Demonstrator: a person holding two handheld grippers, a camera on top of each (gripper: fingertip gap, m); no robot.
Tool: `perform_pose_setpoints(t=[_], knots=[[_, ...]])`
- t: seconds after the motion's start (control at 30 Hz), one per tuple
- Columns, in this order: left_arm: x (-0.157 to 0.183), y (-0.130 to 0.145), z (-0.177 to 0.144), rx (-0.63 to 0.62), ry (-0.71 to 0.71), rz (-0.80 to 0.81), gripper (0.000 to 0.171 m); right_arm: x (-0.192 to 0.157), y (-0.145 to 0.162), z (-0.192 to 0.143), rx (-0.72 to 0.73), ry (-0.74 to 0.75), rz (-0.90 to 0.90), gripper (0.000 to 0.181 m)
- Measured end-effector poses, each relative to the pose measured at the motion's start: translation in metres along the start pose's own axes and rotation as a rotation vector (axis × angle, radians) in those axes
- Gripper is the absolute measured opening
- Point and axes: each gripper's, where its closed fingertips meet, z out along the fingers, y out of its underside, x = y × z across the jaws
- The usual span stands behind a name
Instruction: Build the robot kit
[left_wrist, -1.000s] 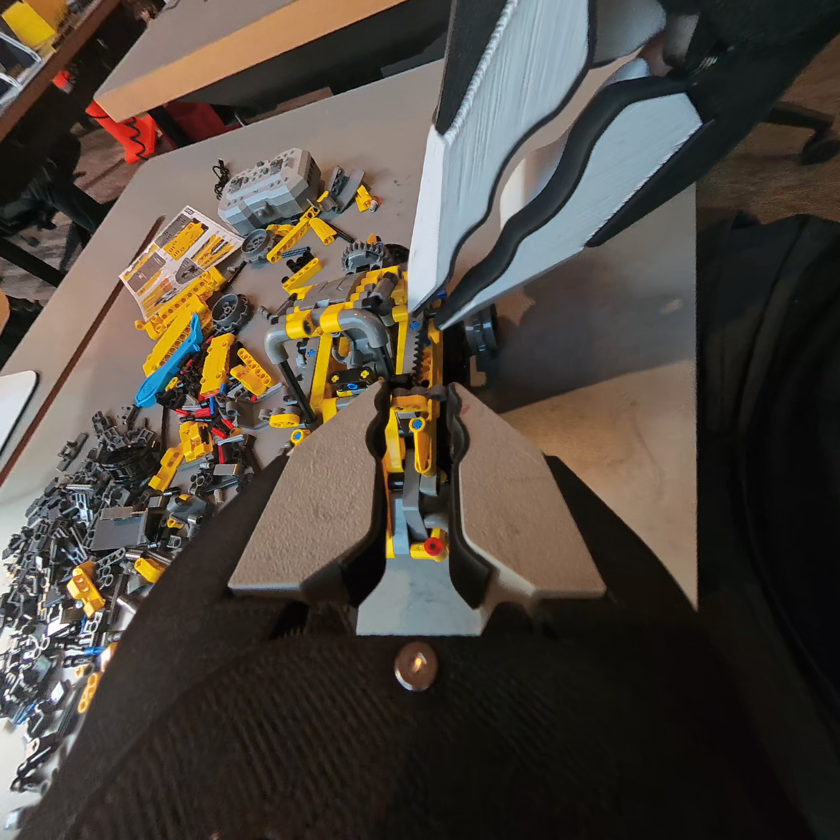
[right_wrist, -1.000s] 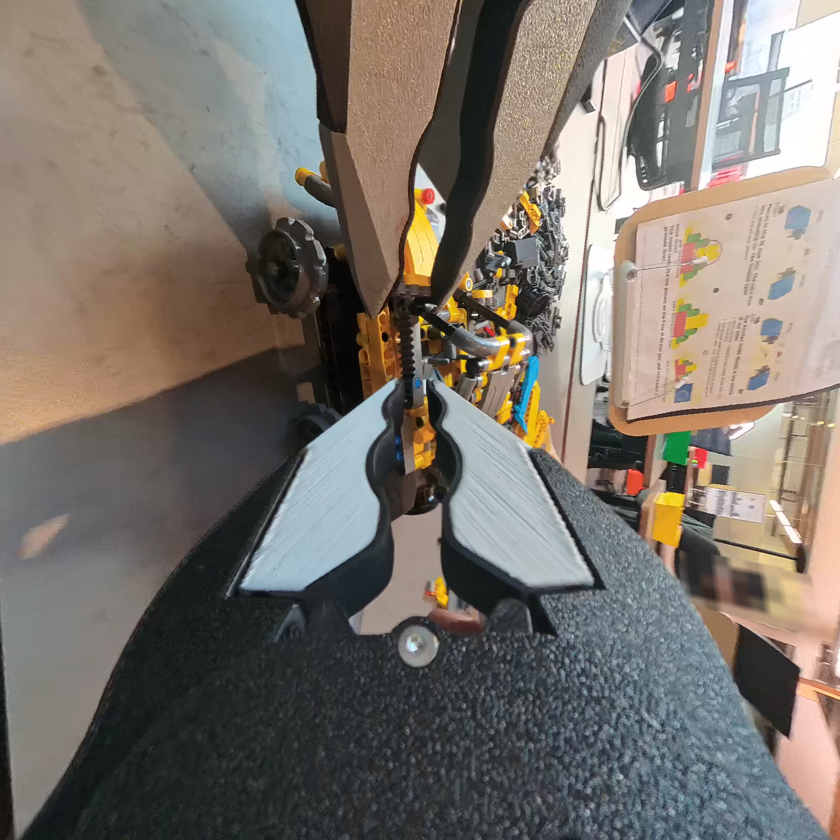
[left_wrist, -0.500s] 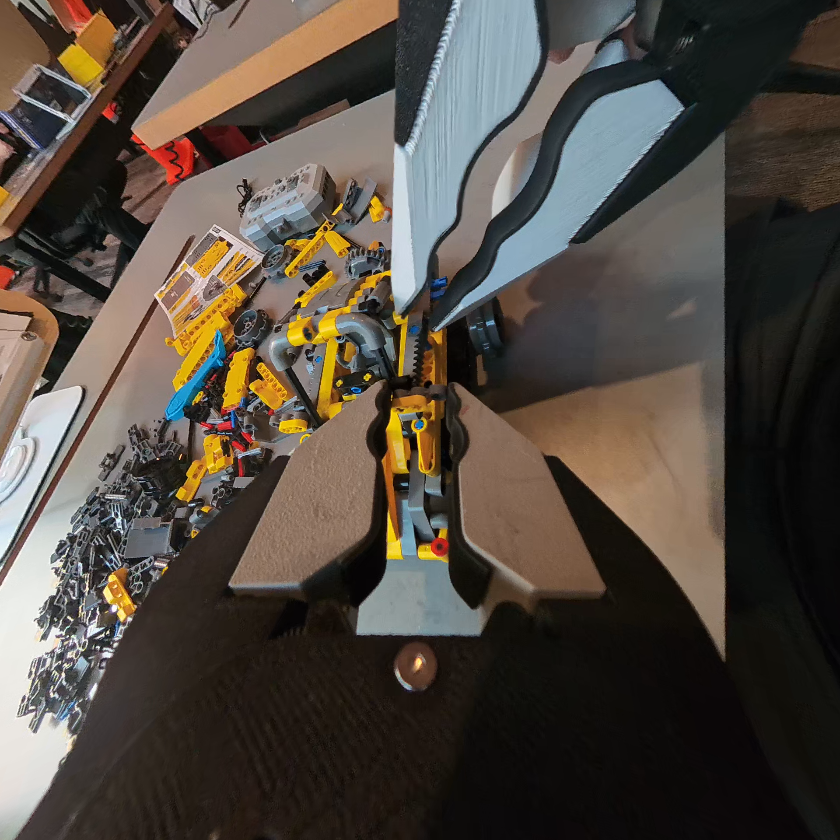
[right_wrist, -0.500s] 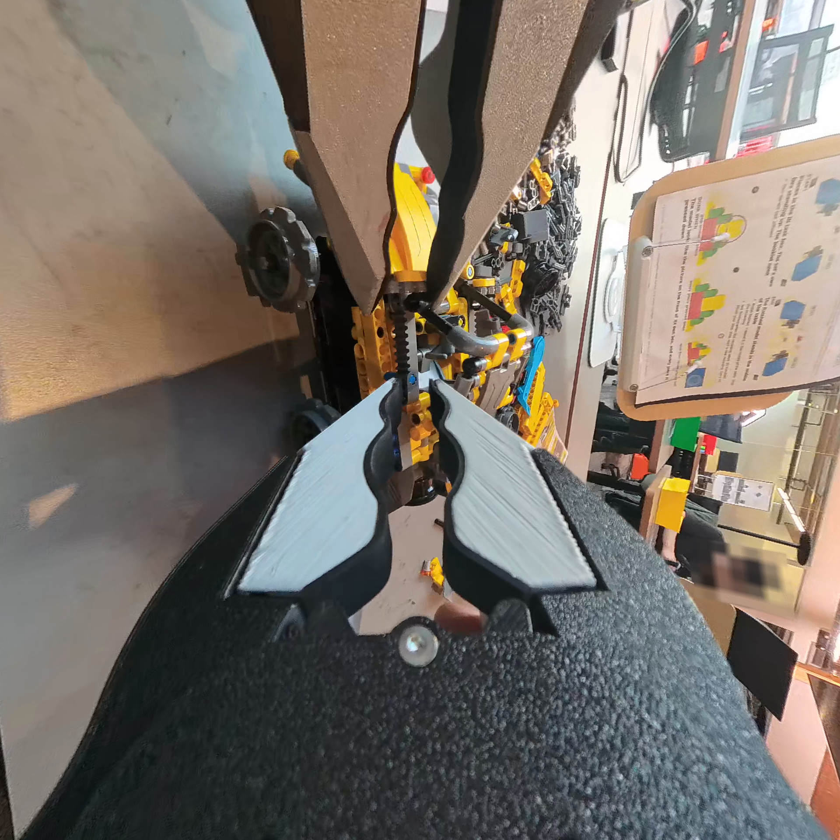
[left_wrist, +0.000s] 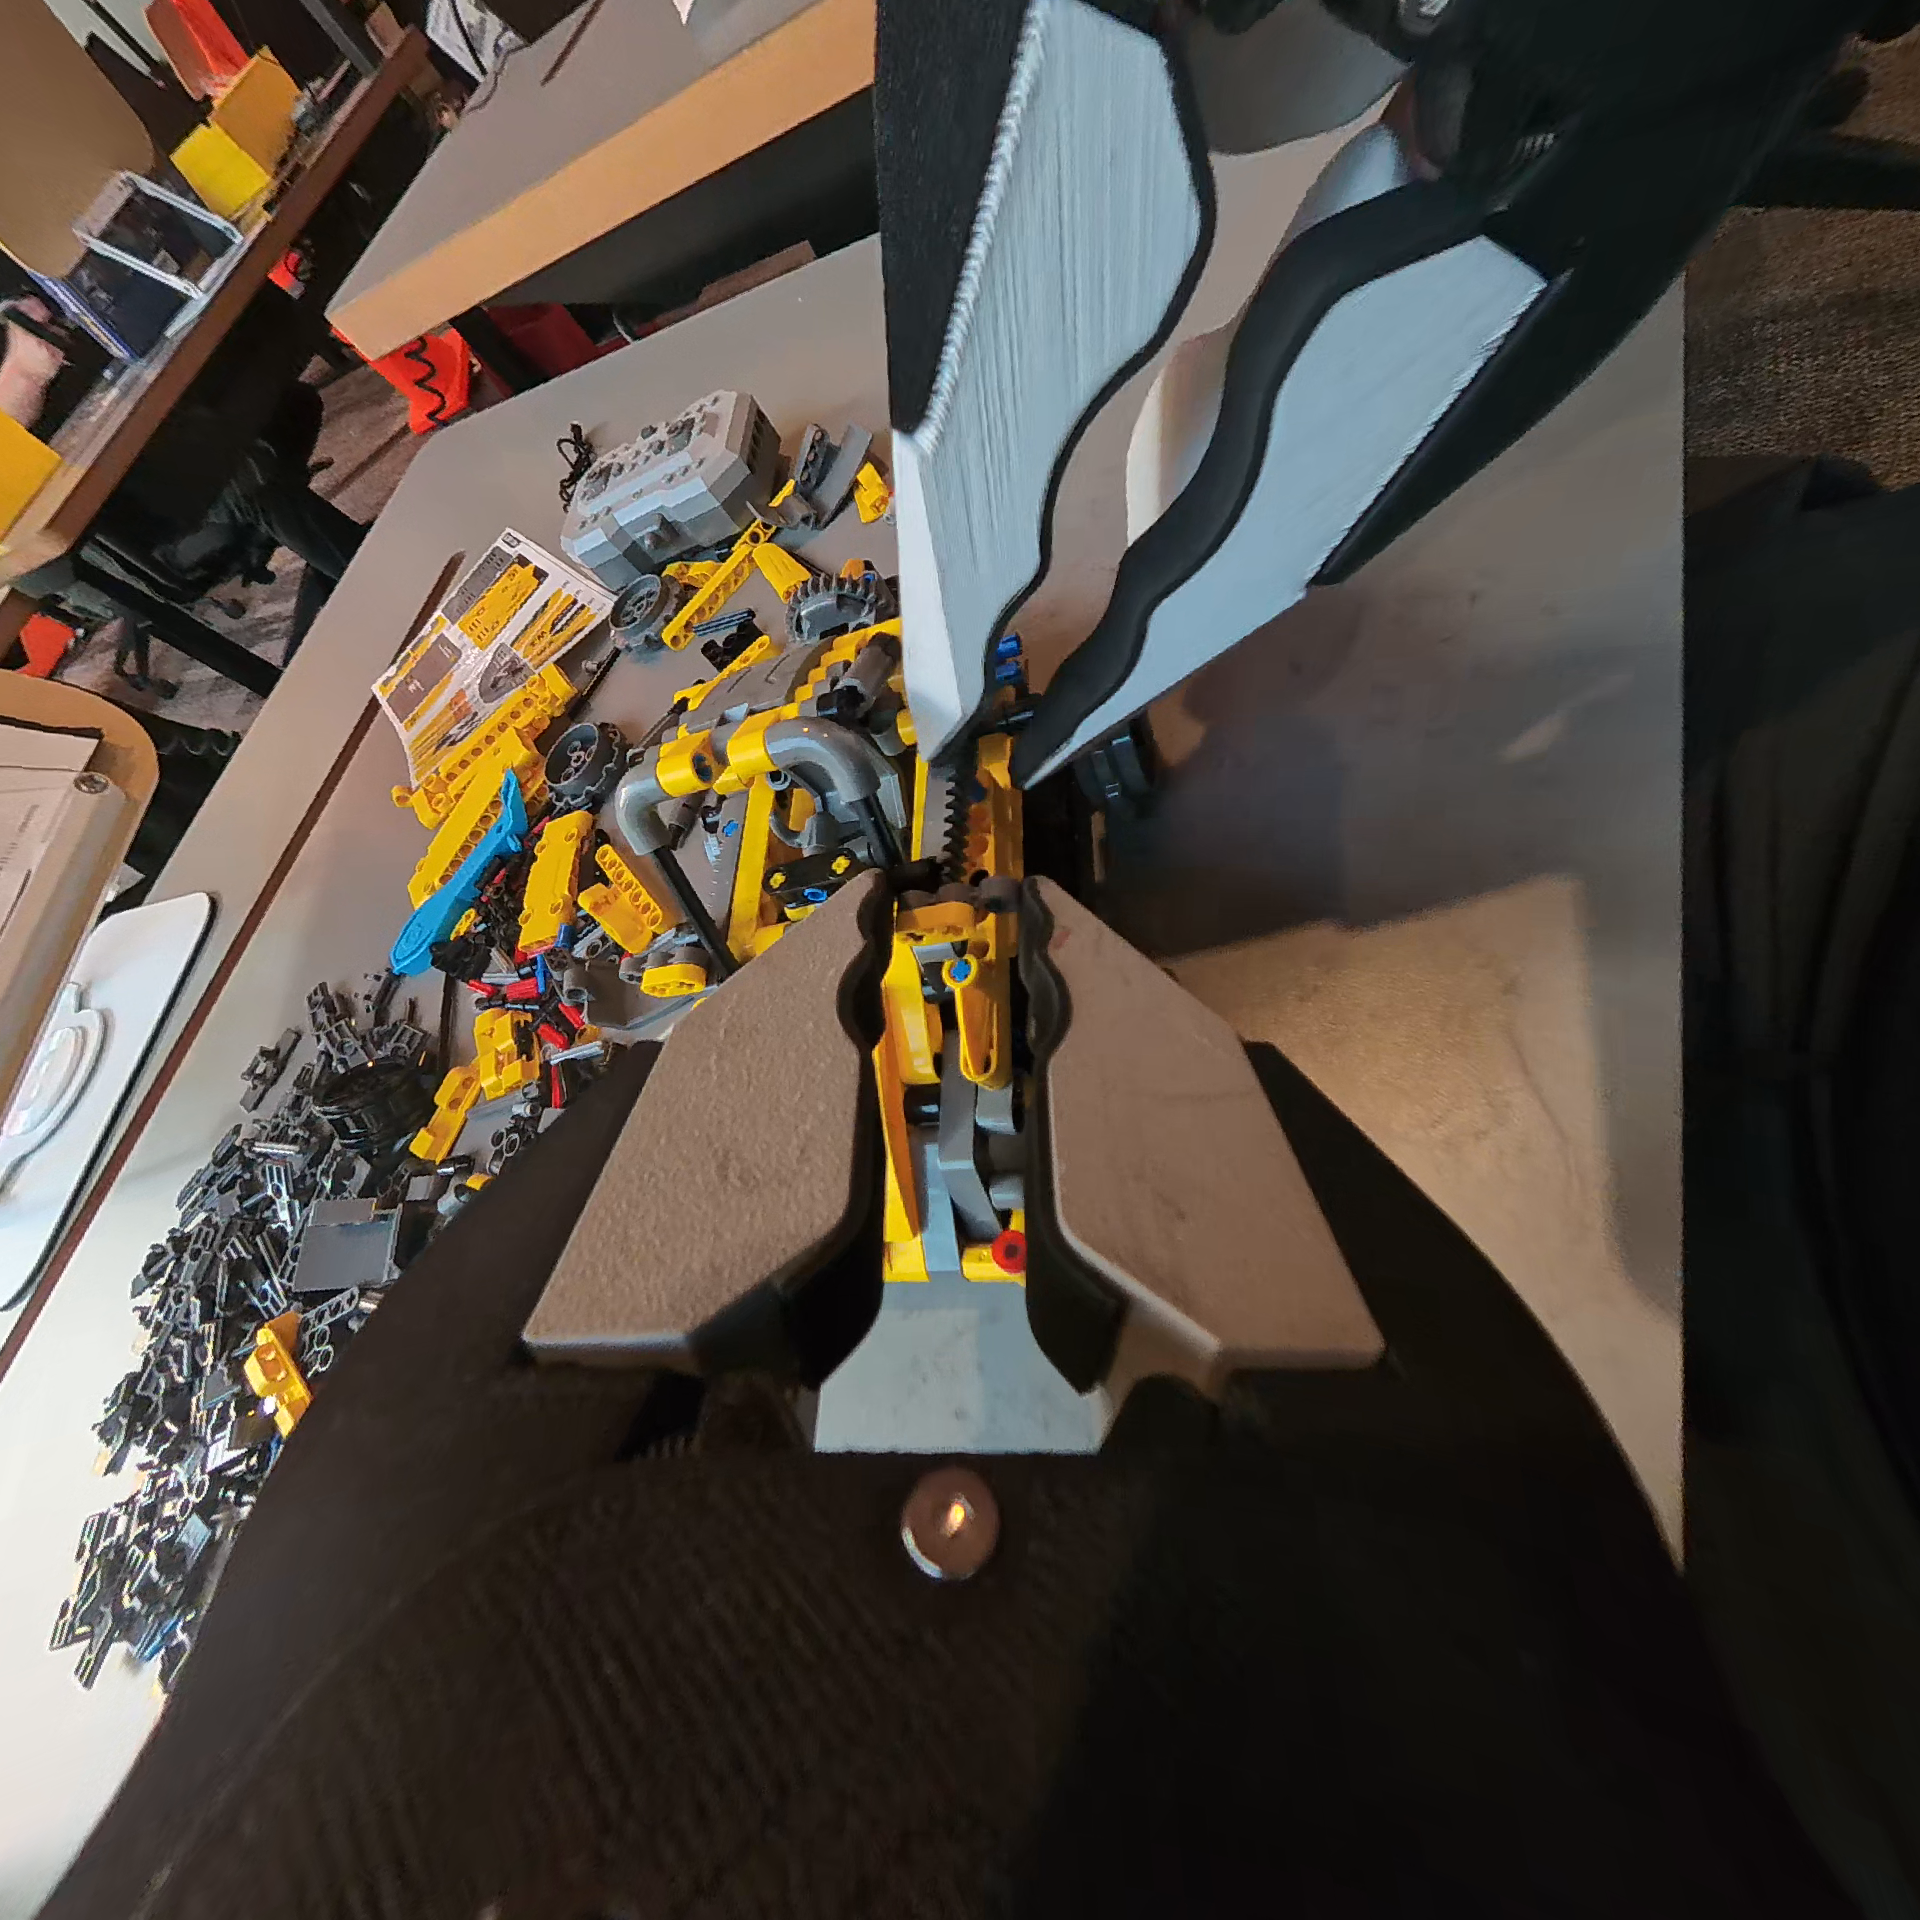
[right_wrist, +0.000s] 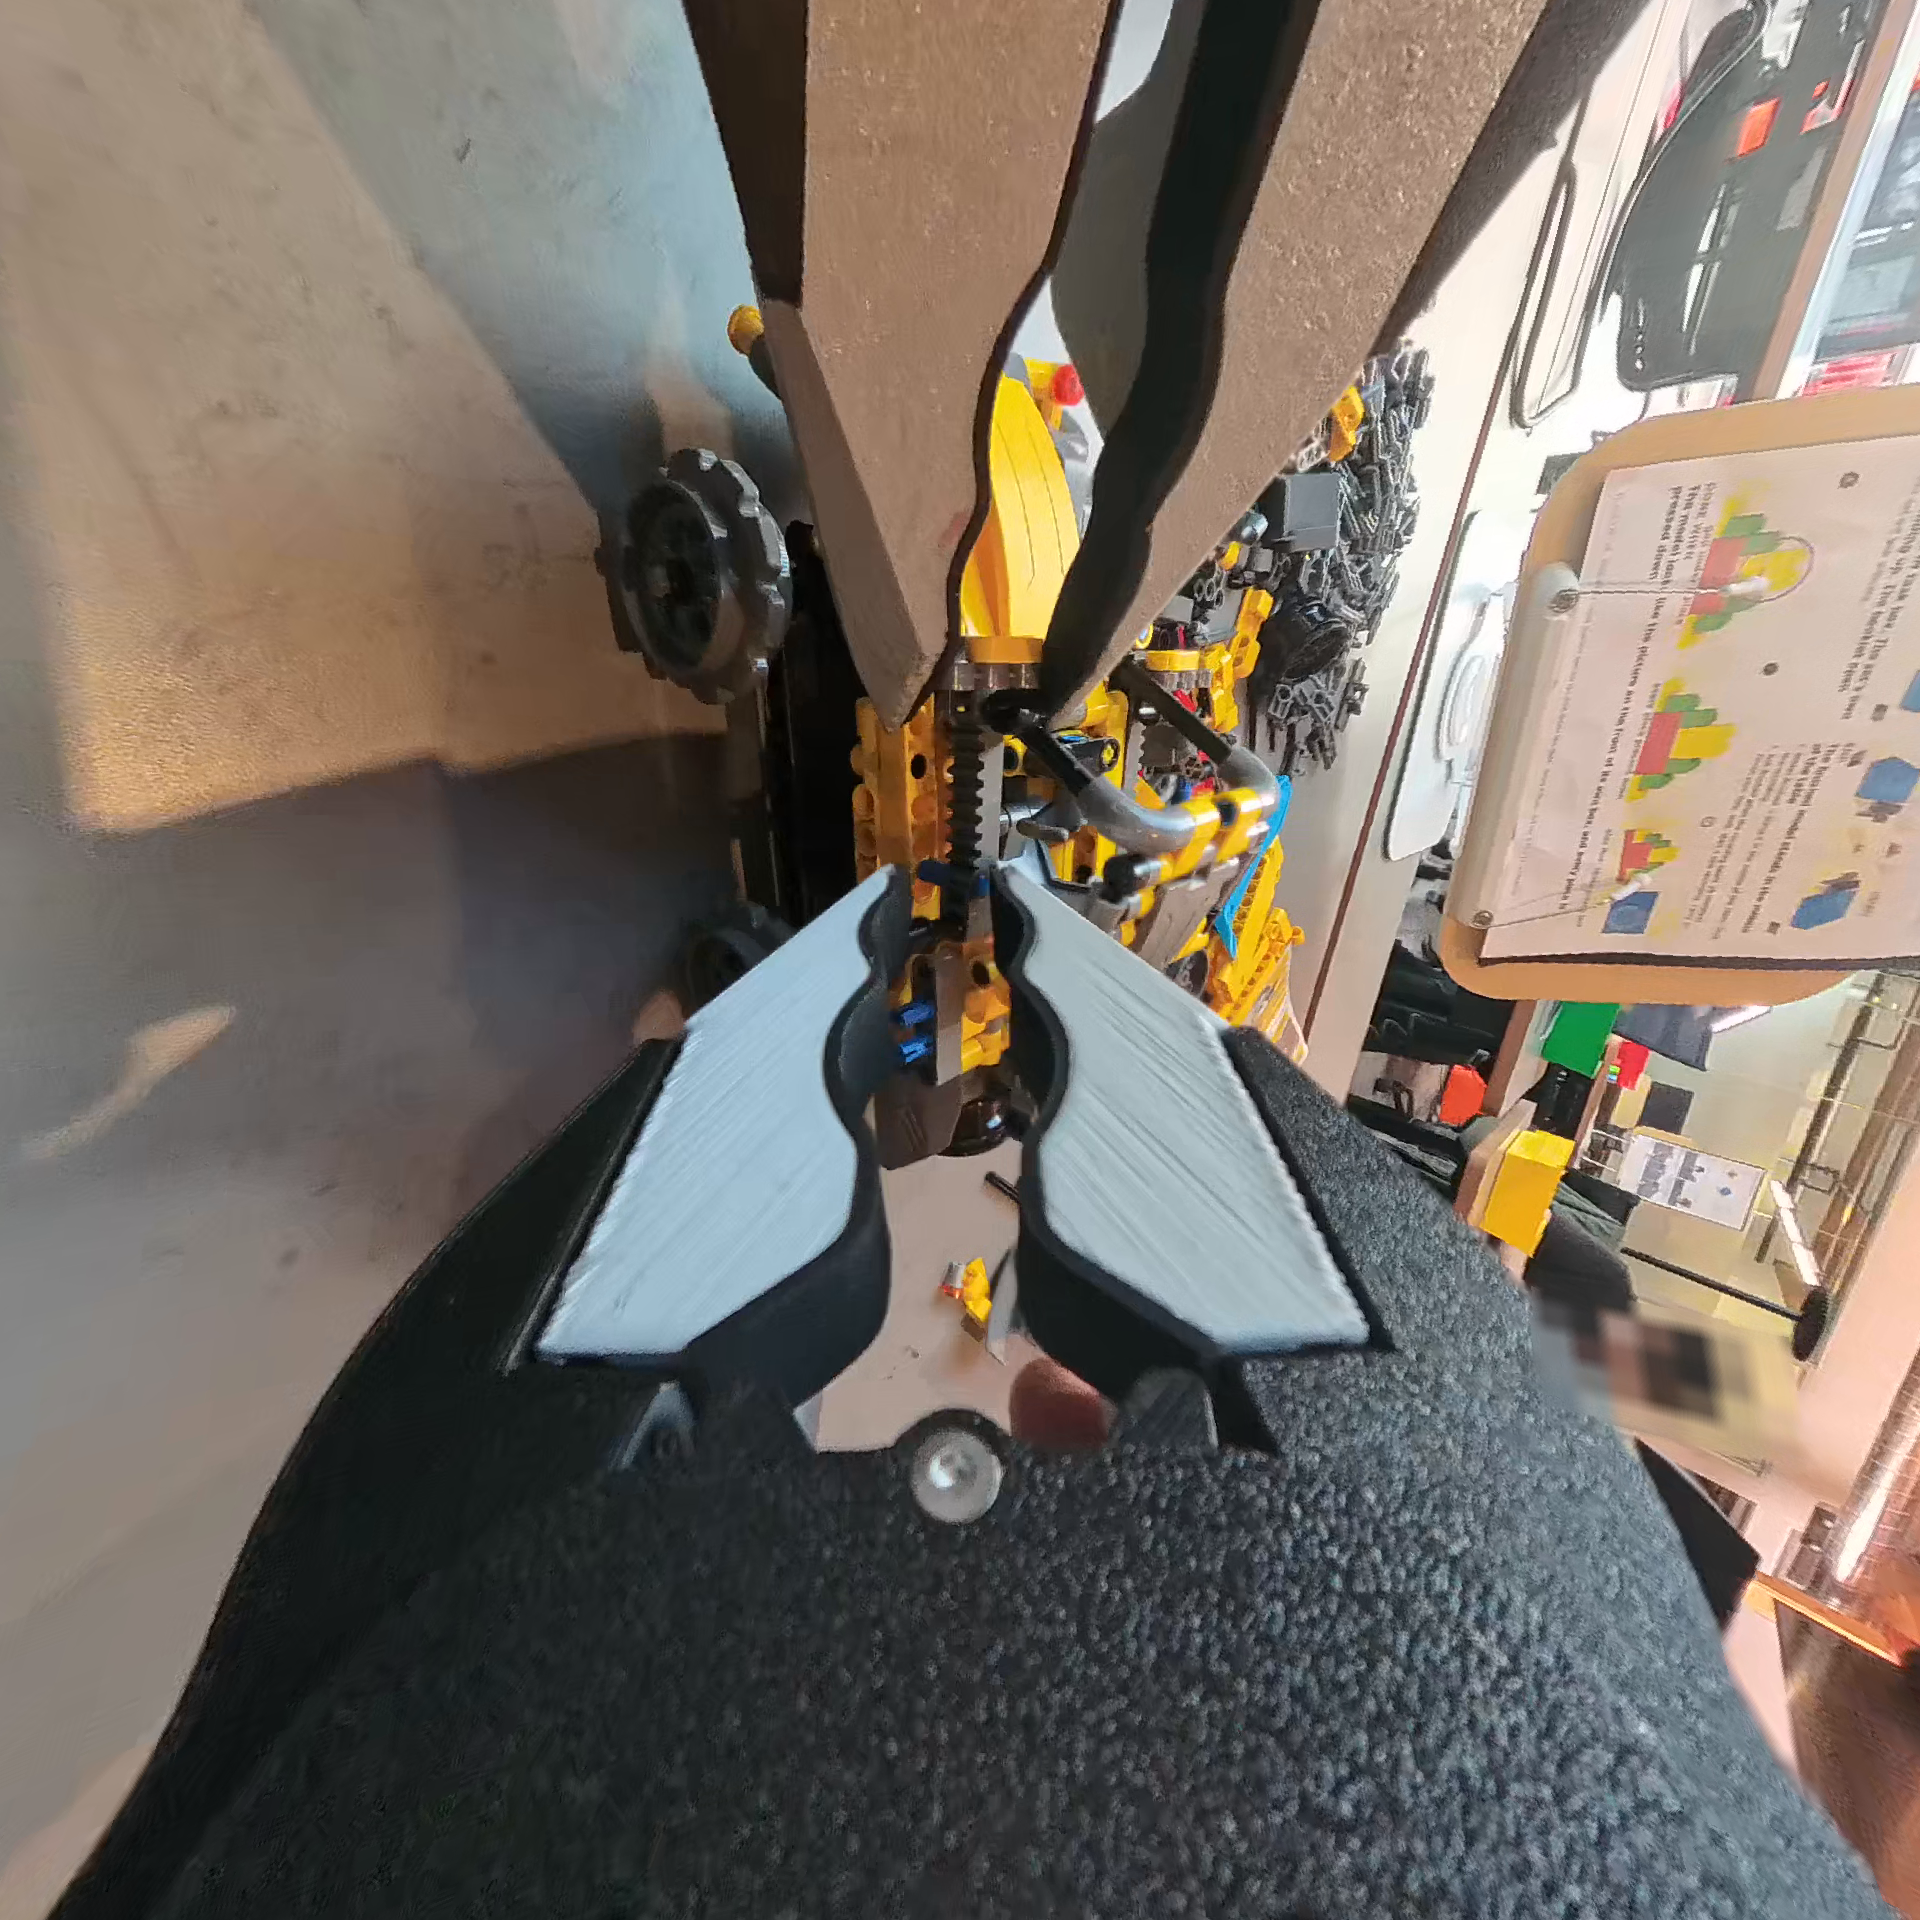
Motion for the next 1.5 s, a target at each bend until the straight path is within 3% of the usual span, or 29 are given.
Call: perform_pose_setpoints(t=[0.73, 0.87, 0.93, 1.03, 1.23, 1.5], knots=[[0.002, -0.003, 0.007, 0.019, 0.007, 0.032, 0.021, 0.003, 0.013, 0.005, -0.057, -0.021, -0.039, 0.011], [0.002, -0.008, 0.003, 0.068, 0.039, -0.105, 0.042, 0.003, 0.017, 0.004, -0.065, 0.013, -0.055, 0.011], [-0.007, -0.01, 0.001, 0.093, 0.037, -0.2, 0.081, 0.003, 0.016, 0.004, -0.059, 0.024, -0.059, 0.01], [-0.018, -0.003, 0.003, 0.059, 0.03, -0.246, 0.102, 0.003, 0.014, 0.006, -0.048, 0.02, -0.031, 0.01], [-0.007, 0.026, 0.02, -0.099, 0.144, -0.263, 0.11, 0.002, 0.014, 0.006, -0.023, 0.028, -0.006, 0.01], [-0.009, 0.028, 0.022, -0.112, 0.191, -0.275, 0.107, 0.004, 0.013, 0.009, 0.009, 0.048, 0.093, 0.01]])
